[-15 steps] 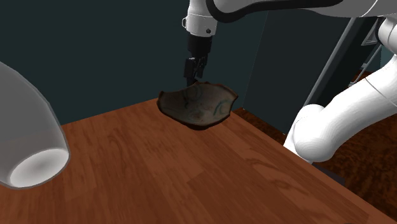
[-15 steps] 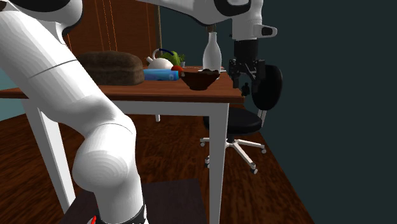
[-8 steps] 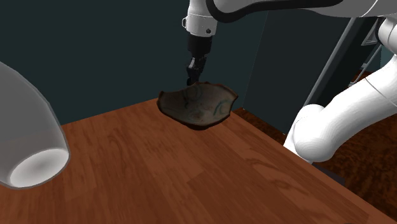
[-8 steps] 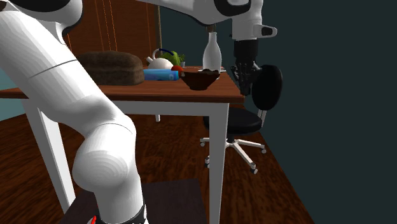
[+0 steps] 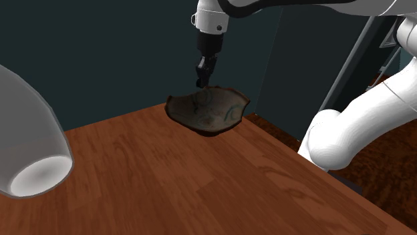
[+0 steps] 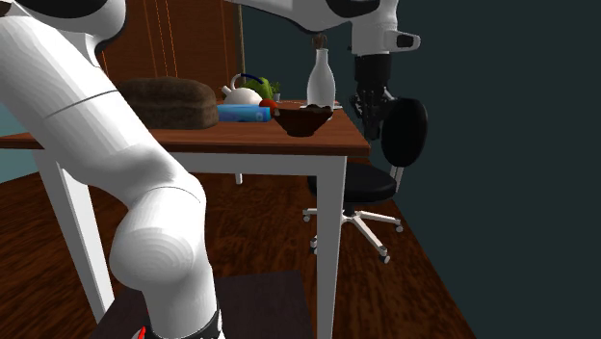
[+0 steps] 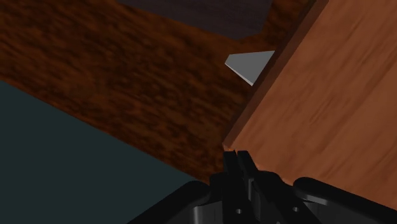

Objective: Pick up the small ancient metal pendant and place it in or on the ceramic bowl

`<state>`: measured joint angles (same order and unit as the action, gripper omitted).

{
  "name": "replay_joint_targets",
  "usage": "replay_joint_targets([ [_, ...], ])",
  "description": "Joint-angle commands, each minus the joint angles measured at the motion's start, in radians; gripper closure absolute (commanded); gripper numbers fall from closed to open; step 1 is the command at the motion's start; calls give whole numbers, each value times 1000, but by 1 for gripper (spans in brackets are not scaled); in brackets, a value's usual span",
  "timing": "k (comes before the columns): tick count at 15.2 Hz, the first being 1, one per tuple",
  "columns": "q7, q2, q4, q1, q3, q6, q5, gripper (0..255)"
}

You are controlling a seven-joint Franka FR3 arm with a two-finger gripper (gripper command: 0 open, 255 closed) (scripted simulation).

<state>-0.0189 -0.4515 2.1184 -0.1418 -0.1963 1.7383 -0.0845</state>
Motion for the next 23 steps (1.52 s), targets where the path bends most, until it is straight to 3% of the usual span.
replay_joint_targets([
  [1, 0, 3, -28, 1, 2, -25, 1, 255],
  [23, 15, 103, -423, 11, 5, -321, 20, 255],
])
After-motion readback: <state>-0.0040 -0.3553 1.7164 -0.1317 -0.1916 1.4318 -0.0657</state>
